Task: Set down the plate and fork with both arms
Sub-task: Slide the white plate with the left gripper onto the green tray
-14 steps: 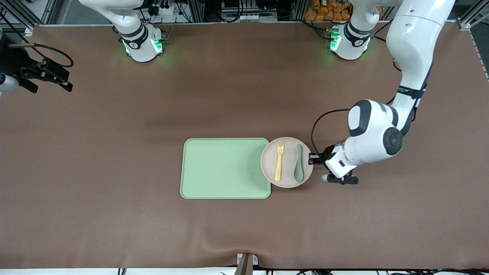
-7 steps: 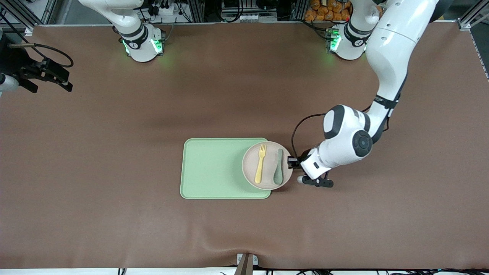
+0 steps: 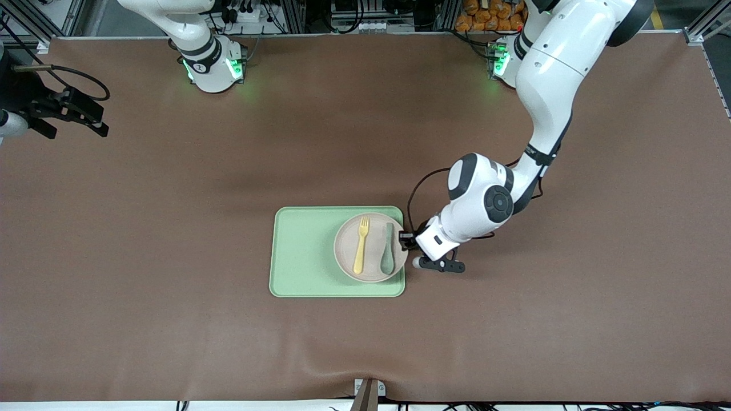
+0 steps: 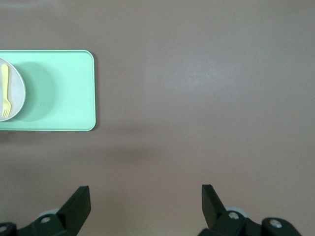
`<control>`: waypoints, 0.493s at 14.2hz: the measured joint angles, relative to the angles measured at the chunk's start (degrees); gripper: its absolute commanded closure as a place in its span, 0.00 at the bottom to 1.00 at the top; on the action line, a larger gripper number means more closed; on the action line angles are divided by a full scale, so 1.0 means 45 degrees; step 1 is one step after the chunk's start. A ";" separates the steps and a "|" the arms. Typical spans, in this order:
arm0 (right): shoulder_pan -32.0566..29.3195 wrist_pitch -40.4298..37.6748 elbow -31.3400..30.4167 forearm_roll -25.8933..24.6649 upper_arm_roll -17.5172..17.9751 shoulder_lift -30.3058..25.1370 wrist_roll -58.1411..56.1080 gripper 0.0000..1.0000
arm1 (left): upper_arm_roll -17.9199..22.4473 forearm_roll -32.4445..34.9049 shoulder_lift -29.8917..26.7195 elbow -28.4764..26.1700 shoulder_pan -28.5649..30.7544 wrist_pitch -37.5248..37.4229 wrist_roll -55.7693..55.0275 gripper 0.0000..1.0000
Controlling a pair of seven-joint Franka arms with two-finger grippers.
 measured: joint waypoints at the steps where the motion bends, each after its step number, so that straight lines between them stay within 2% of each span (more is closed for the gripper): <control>1: 0.0000 0.0000 0.0000 0.0000 0.0000 0.0000 0.0000 0.00 | 0.0001 -0.0004 0.0036 0.0030 -0.0065 0.0000 -0.0068 1.00; 7: 0.0000 -0.0004 0.0000 0.0000 -0.0003 0.0004 0.0000 0.00 | 0.0029 -0.0018 0.0975 0.0961 -0.0509 0.0000 -0.1126 1.00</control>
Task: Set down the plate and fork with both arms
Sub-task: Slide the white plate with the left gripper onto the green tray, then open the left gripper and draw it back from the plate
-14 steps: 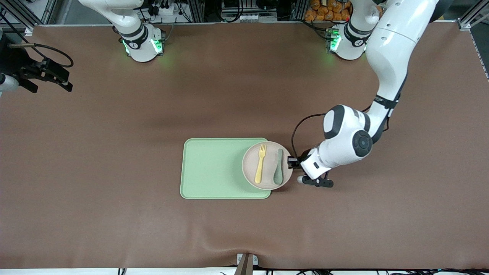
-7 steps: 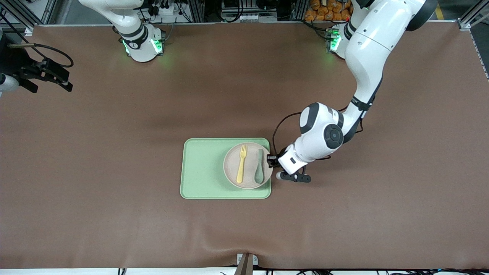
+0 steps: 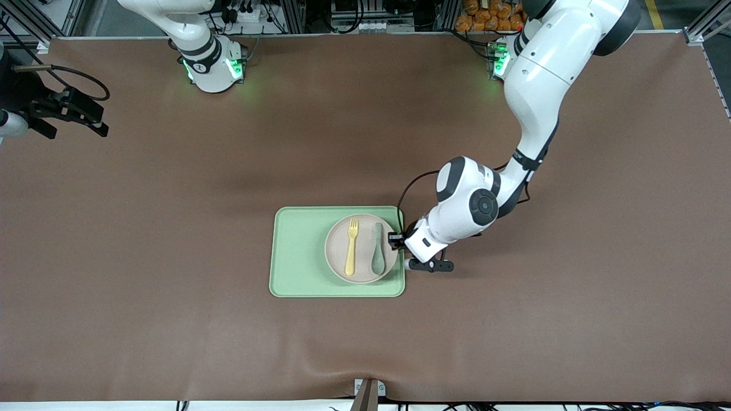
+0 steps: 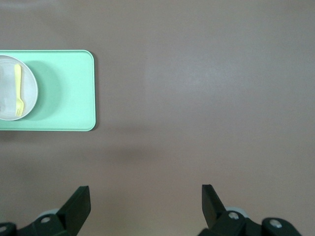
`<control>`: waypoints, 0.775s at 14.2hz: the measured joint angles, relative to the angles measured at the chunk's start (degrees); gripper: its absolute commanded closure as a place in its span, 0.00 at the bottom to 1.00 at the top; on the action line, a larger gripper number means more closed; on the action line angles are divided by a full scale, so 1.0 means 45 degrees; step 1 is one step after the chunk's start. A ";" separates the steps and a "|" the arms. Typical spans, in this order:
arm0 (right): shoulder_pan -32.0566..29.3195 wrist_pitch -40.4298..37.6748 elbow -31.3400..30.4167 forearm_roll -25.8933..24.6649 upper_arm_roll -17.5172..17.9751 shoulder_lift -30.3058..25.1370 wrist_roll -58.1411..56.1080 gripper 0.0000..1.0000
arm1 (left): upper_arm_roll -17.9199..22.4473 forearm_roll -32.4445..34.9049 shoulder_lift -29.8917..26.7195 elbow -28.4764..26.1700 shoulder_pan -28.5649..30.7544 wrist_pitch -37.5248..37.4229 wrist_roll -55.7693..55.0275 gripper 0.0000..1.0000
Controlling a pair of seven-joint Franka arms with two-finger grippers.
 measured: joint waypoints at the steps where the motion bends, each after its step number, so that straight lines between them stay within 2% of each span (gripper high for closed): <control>1: 0.0000 0.0000 0.0000 0.0000 0.0000 0.0002 0.0000 0.00 | 0.0042 0.0000 0.0091 0.0108 -0.0131 0.0000 -0.0094 1.00; 9: 0.0000 -0.0001 0.0000 0.0000 0.0000 0.0006 0.0000 0.00 | 0.0233 0.0640 0.0364 0.0168 -0.0201 -0.0024 -0.0103 1.00; 10: 0.0000 -0.0001 0.0000 0.0000 0.0000 0.0007 0.0000 0.00 | 0.0272 0.0679 0.0374 0.0167 -0.0204 -0.0033 -0.0102 0.97; 11: 0.0000 -0.0001 0.0000 0.0000 0.0000 0.0007 0.0000 0.00 | 0.0333 0.0776 0.0392 0.0165 -0.0209 -0.0035 -0.0102 0.85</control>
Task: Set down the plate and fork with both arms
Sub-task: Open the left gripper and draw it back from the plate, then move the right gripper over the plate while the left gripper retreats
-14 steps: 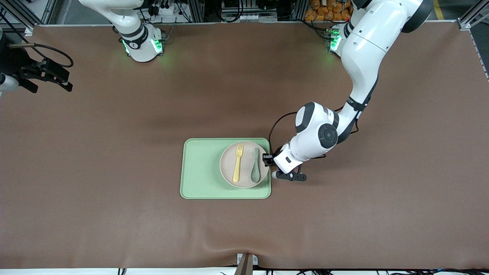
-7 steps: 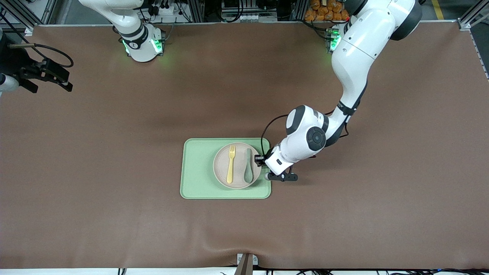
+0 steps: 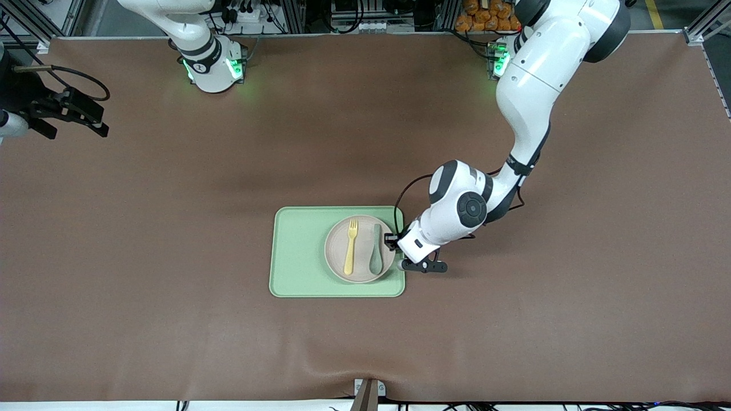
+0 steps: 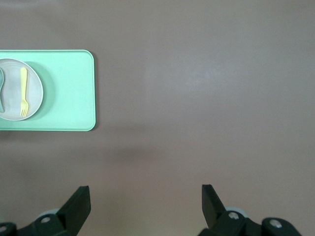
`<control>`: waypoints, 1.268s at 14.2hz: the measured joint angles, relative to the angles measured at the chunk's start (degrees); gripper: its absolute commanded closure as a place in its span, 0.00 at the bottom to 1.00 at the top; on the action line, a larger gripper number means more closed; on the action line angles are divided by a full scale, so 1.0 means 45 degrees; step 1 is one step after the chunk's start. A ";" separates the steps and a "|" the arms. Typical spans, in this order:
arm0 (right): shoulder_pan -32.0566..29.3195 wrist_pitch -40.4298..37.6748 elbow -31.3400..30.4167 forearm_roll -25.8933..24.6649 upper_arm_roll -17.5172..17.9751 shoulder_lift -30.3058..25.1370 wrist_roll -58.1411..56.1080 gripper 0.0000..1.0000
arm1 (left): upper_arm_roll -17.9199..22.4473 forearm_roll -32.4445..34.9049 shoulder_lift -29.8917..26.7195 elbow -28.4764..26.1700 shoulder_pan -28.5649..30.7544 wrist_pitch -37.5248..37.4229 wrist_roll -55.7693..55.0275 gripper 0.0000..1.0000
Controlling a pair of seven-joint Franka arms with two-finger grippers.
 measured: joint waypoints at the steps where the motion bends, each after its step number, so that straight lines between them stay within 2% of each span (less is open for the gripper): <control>1: 0.0000 -0.0001 0.0000 0.0000 0.0000 0.0000 0.0000 0.00 | 0.0080 0.0114 0.0027 -0.0001 -0.0001 -0.0002 0.0000 0.52; 2: 0.0000 -0.0001 0.0000 0.0000 0.0000 0.0000 0.0000 0.00 | 0.0146 0.0158 0.0068 -0.0002 0.0004 -0.0004 0.0000 0.01; 10: 0.0000 -0.0012 0.0000 0.0000 0.0000 0.0001 0.0000 0.00 | 0.0278 0.0161 0.0023 0.0395 0.0284 -0.0233 0.0002 0.00; 18: 0.0026 -0.0249 0.0000 0.0000 0.0100 0.0099 -0.0017 0.00 | 0.0414 0.0983 -0.2363 0.0686 0.2045 -0.3583 0.0008 0.00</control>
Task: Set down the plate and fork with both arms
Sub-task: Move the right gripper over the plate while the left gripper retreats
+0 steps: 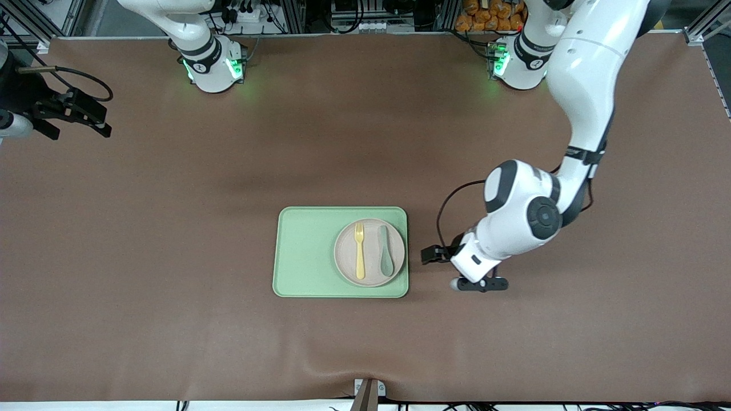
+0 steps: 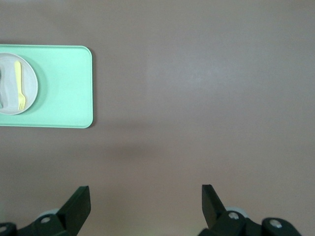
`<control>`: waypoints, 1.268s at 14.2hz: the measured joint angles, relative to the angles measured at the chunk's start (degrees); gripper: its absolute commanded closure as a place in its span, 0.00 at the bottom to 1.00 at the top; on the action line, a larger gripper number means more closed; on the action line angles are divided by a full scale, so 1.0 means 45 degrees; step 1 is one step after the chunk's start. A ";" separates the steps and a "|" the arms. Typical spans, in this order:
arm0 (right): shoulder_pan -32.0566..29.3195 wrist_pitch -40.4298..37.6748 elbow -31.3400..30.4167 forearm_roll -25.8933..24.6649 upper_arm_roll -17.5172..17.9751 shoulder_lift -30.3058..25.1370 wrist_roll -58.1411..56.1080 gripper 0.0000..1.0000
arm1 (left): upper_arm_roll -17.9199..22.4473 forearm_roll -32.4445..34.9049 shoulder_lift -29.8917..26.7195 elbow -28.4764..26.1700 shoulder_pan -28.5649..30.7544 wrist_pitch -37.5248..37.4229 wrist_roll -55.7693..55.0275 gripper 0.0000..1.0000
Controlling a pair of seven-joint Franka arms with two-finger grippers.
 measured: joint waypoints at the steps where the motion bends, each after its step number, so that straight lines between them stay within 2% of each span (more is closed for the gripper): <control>1: 0.0009 -0.0250 0.0000 0.0000 0.0012 0.0049 0.0000 0.00 | 0.0006 0.0369 -0.0301 0.0003 0.0300 -0.0442 0.0000 0.00; 4: 0.0136 -0.0569 0.0000 0.0018 0.0047 0.0231 -0.0042 0.00 | 0.0026 0.1207 -0.1166 -0.0001 0.1278 -0.1851 0.0006 0.00; 7: 0.0606 -0.0577 0.0000 0.0080 0.0101 0.0444 -0.0244 0.00 | 0.0046 0.1284 -0.1785 -0.0010 0.2305 -0.2797 0.0752 0.00; 10: 0.1065 -0.0277 0.0066 0.0816 0.0146 0.1031 0.0009 0.00 | 0.0065 0.1293 -0.2312 -0.0023 0.3437 -0.3556 0.2175 0.00; 13: 0.1844 0.0550 0.0851 0.1022 0.0175 0.2371 0.0767 0.00 | 0.0066 0.1874 -0.2875 -0.0033 0.4172 -0.4518 0.3048 0.00; 15: 0.2611 0.1374 0.1491 0.1028 0.0194 0.3422 0.1549 0.00 | 0.0054 0.2635 -0.3290 -0.0066 0.4192 -0.5084 0.3057 0.00; 18: 0.3814 0.2625 0.2192 0.1028 0.0210 0.4873 0.3221 0.00 | 0.0045 0.2744 -0.4021 -0.0593 0.4266 -0.5405 0.3052 0.00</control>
